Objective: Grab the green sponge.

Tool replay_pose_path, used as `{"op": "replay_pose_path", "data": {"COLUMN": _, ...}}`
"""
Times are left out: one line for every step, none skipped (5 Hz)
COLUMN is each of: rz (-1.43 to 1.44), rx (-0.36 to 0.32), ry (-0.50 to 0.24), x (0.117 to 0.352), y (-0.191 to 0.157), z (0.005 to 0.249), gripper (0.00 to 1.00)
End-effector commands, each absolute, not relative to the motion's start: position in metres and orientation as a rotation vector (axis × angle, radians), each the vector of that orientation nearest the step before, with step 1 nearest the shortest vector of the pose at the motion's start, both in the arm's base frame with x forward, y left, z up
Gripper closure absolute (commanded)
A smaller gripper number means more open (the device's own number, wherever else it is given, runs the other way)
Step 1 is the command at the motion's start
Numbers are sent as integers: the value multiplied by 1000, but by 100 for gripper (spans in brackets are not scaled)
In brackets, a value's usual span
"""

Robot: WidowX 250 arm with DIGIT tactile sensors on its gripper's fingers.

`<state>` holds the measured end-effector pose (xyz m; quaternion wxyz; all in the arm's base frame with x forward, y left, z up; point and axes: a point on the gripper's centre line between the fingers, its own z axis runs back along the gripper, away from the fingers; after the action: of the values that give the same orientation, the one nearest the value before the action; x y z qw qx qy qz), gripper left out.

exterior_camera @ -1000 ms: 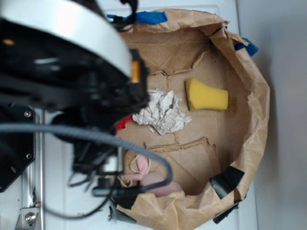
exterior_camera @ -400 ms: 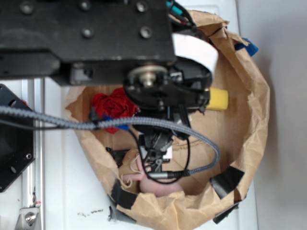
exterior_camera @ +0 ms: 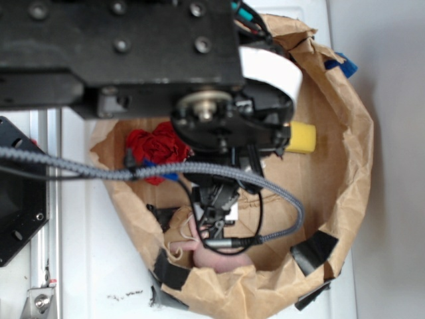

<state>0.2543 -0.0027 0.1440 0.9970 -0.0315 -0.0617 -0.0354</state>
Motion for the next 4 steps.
{"op": "replay_pose_path", "data": {"rz": -16, "rx": -29, "ry": -186, "x": 314, "y": 10, "z": 110, "gripper": 0}}
{"op": "replay_pose_path", "data": {"rz": 10, "rx": -21, "ry": -175, "x": 329, "y": 14, "z": 86, "gripper": 0}}
{"op": "replay_pose_path", "data": {"rz": 10, "rx": -2, "ry": -167, "x": 336, "y": 18, "z": 74, "gripper": 0}}
{"op": "replay_pose_path", "data": {"rz": -24, "rx": -19, "ry": -204, "x": 343, "y": 22, "z": 59, "gripper": 0}}
